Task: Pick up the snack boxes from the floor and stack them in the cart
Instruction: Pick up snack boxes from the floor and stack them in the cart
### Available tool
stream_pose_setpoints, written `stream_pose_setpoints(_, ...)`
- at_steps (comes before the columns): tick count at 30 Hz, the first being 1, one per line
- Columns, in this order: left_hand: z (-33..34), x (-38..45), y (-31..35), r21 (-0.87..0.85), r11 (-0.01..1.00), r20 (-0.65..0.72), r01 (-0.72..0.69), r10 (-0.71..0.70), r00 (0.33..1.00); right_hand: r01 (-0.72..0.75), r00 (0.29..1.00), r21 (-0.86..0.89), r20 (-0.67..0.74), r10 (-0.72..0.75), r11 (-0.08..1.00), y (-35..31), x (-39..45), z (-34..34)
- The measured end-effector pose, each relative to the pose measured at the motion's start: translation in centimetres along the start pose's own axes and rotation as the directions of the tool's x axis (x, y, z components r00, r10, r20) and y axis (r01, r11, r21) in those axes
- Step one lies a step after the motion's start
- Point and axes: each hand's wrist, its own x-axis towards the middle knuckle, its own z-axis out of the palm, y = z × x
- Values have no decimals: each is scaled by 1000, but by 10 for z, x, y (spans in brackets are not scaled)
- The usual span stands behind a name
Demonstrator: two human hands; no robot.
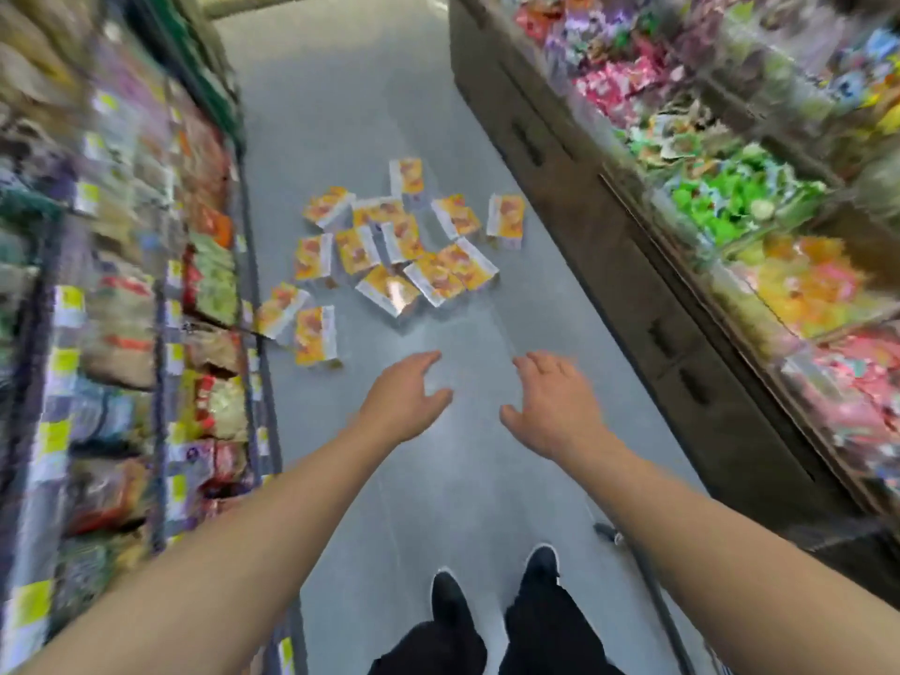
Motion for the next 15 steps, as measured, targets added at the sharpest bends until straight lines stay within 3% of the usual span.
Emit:
stream_pose_setpoints(6,-67,43,-92,-123,972,-92,199,-211,973,190,980,-42,69,-186,981,-84,114,-11)
stream_pose_setpoints(15,-131,141,-175,-236,891,-170,387,-430,887,404,904,-71,187,-386,912,-155,291,-18)
